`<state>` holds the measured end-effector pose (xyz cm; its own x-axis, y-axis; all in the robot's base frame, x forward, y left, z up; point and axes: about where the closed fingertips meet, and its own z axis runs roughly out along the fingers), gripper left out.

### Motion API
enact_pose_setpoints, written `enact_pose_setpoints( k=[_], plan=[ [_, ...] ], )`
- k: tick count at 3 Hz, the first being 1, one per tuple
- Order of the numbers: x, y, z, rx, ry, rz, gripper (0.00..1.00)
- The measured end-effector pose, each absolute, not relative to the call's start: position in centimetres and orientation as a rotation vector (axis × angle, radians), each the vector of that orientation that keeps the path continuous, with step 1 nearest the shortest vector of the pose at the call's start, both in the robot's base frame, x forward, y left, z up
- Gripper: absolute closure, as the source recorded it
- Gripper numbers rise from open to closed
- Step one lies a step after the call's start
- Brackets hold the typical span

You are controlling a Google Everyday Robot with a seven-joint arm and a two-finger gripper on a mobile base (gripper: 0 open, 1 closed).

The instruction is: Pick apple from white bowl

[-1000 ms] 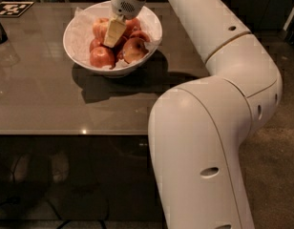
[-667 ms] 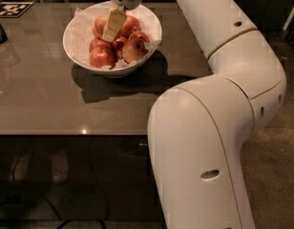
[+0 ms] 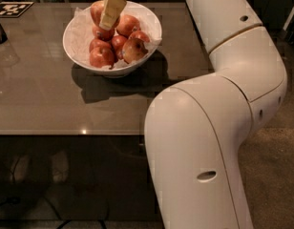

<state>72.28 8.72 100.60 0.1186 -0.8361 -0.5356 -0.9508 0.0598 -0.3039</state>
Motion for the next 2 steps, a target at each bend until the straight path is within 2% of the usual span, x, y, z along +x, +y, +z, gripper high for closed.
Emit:
enact_pose_setpoints(
  k=[2],
  plan=[
    [71.3,8.6,105.3,-1.805,1.614,0.189,1.00]
  ],
)
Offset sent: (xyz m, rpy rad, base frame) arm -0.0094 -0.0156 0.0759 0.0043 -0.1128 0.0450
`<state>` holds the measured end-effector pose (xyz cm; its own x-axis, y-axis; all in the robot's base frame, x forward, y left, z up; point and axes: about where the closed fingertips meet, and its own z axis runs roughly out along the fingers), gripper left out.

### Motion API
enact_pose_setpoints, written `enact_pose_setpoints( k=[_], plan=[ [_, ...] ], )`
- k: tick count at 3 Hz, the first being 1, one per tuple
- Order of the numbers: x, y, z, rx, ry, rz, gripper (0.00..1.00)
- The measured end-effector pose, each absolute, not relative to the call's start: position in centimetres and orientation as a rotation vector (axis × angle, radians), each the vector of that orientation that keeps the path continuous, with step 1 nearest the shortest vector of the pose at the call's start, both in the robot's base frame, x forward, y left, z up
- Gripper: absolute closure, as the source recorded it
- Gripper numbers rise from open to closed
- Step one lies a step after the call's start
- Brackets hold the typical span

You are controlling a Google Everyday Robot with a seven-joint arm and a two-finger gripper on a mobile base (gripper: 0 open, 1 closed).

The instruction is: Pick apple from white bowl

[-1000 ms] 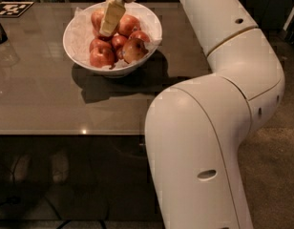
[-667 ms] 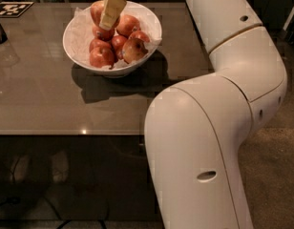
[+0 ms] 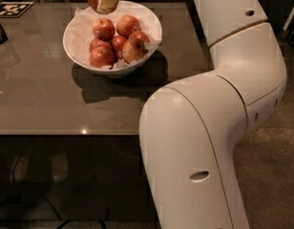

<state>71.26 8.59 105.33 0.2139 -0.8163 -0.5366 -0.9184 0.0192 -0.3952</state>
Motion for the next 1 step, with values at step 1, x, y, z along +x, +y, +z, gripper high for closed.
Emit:
enact_pose_setpoints(
  k=[1],
  plan=[
    [71.26,8.59,105.33,-1.805,1.614,0.189,1.00]
  ],
)
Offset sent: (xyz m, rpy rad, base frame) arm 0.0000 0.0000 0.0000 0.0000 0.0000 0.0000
